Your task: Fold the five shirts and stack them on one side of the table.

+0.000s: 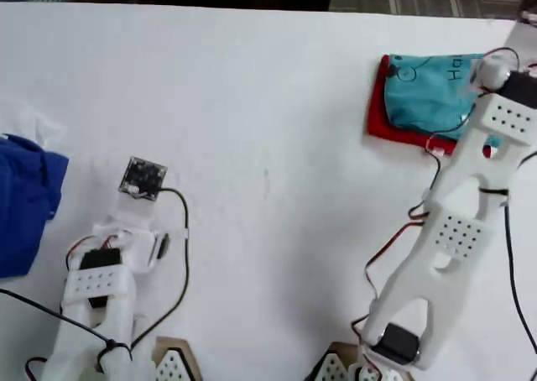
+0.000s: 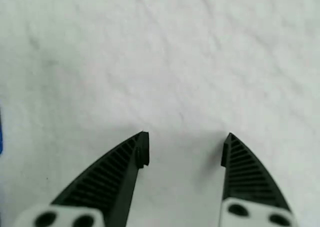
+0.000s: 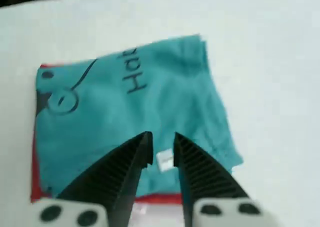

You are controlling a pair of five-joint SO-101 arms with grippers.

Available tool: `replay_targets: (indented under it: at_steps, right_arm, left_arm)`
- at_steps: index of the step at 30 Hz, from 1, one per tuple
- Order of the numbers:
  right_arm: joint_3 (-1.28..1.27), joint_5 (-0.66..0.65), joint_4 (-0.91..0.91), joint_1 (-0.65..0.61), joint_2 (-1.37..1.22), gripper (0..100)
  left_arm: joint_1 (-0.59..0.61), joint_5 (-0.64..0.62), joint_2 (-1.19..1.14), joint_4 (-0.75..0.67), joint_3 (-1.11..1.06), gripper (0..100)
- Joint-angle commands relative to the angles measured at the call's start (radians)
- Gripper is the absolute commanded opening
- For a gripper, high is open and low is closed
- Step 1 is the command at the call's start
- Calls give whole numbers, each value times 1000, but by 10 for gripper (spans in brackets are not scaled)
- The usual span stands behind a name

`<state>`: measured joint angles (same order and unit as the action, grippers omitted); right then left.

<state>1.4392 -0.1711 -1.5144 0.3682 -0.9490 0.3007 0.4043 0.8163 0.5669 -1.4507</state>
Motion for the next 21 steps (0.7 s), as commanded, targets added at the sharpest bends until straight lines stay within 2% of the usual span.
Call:
replay_targets:
  at_steps: [1,3,12,21]
  right_arm:
    - [41,8,-200,-81,107,137]
    - [26,8,-259,-131,104,137]
    - [-183,8,-246,-269,104,137]
    - [-176,9,-170,-243,45,137]
  left_arm:
    - [3,8,15,-21,4,251]
    - [3,8,15,-20,4,251]
    - [3,8,17,-17,4,251]
    - [3,12,17,-15,2,251]
